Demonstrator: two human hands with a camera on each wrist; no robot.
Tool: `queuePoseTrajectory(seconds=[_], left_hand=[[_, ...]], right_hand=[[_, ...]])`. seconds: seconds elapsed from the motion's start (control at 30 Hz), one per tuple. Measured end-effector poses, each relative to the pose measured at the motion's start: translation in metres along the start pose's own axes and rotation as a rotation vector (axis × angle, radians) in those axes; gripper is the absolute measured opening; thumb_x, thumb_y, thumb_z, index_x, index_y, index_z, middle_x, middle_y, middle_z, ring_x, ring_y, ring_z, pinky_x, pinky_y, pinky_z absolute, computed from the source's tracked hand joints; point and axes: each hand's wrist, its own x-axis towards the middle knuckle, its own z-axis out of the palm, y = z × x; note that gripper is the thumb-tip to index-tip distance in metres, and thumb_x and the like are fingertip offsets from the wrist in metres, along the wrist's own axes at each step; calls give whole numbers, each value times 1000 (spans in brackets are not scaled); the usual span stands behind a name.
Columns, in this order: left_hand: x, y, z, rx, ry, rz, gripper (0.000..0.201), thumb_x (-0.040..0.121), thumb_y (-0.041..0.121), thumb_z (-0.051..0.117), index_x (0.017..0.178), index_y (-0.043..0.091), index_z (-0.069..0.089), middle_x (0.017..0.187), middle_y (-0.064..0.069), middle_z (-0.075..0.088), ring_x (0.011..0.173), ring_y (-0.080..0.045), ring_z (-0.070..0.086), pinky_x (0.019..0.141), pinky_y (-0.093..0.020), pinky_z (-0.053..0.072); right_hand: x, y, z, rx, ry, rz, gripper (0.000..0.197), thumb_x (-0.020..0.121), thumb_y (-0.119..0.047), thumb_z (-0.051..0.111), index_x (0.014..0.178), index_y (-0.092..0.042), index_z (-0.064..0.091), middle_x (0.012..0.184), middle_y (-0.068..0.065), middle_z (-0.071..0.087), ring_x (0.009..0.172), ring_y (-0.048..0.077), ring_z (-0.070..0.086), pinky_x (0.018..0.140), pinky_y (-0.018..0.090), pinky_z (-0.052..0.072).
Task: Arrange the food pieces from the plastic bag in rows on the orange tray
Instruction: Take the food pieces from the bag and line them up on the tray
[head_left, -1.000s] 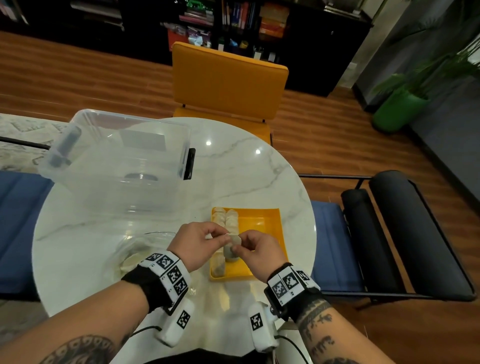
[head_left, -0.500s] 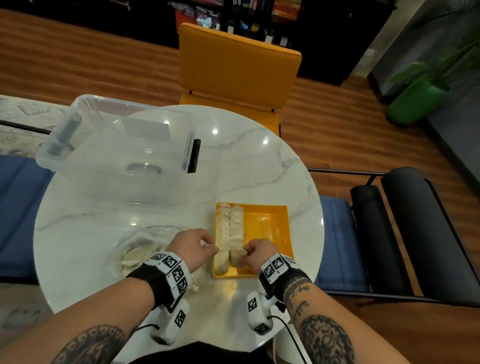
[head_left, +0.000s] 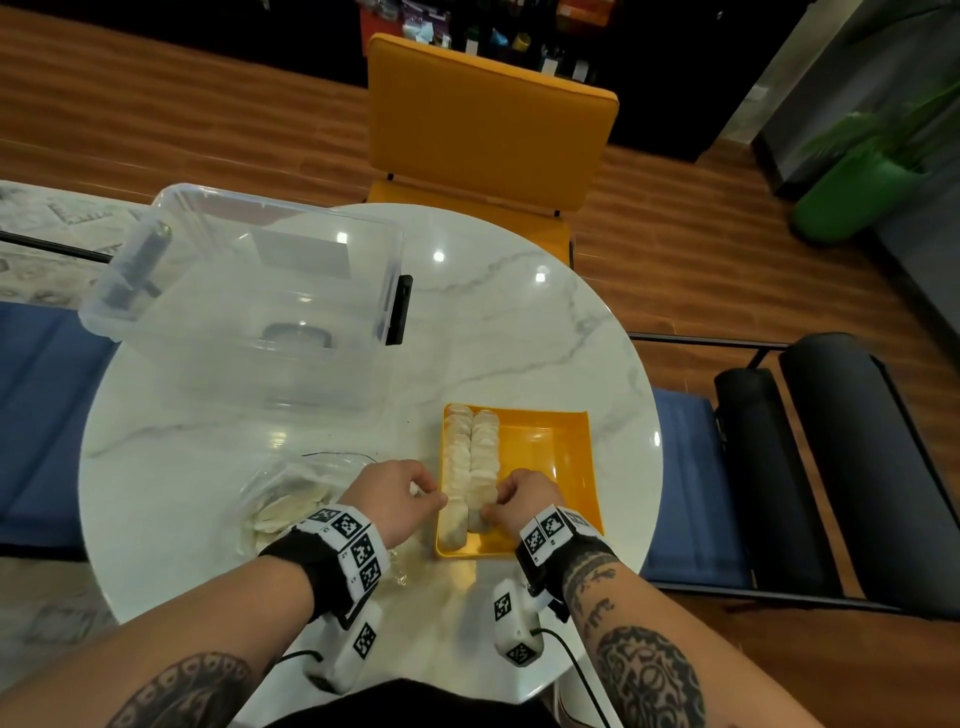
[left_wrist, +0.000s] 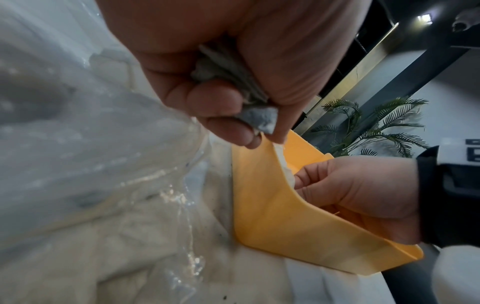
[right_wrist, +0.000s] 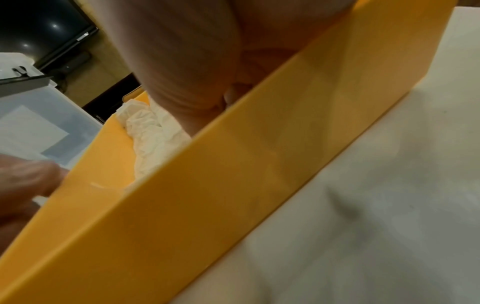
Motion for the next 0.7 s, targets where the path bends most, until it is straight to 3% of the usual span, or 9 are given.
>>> queuePoseTrajectory(seconds=[0.13, 0.2, 0.3, 0.43, 0.5, 0.6, 0.7], left_hand=[[0, -2, -6, -238, -47, -38, 19, 89, 44, 57, 84, 29, 67, 75, 2, 72, 57, -15, 66, 55, -28, 52], [0, 3, -13, -491, -69, -117, 20, 90, 39, 58, 86, 22, 68, 76, -4, 73, 54, -19, 63, 50, -30, 49], [-6, 18, -26, -951, -168, -283, 23, 91, 31, 61, 97, 9, 66, 75, -5, 67, 56, -18, 58, 48, -24, 43], [-13, 27, -37, -1357, -337, -353, 24, 94, 31, 55, 104, 9, 60, 79, -10, 67, 64, -23, 66, 53, -27, 56], [-16, 29, -39, -1447, -395, -335, 23, 90, 22, 55, 106, 6, 59, 83, -13, 69, 66, -24, 67, 62, -35, 61], [-22, 34, -40, -1504, -465, -301, 35, 82, 14, 54, 115, 4, 59, 103, -21, 68, 79, -30, 68, 65, -41, 62], [-26, 39, -39, -1529, -462, -291, 37, 91, 7, 40, 125, 4, 53, 115, -24, 62, 88, -34, 67, 73, -46, 62]], right_hand=[[-5, -1, -6, 38, 56, -34, 22, 77, -28, 77, 85, -27, 57, 87, -7, 63, 75, 9, 58, 57, 21, 40], [-10, -5, -10, 60, 88, -91, 16, 82, -29, 72, 88, -27, 57, 90, -6, 63, 79, 11, 58, 63, 21, 42], [-26, -16, -15, 140, 116, -223, 11, 88, -31, 68, 92, -28, 59, 92, -9, 63, 85, 10, 59, 67, 18, 41], [-54, -36, -16, 288, 115, -400, 12, 85, -37, 72, 92, -31, 64, 90, -11, 65, 77, 5, 59, 71, 19, 45], [-63, -43, -17, 291, 124, -455, 19, 82, -42, 73, 97, -33, 65, 95, -10, 62, 76, 3, 57, 68, 15, 44], [-69, -48, -18, 249, 154, -474, 37, 80, -44, 75, 112, -27, 65, 102, -9, 54, 79, 0, 54, 65, 8, 37], [-70, -49, -20, 154, 187, -449, 42, 81, -46, 74, 115, -24, 66, 104, -7, 52, 87, 7, 54, 72, 14, 39]])
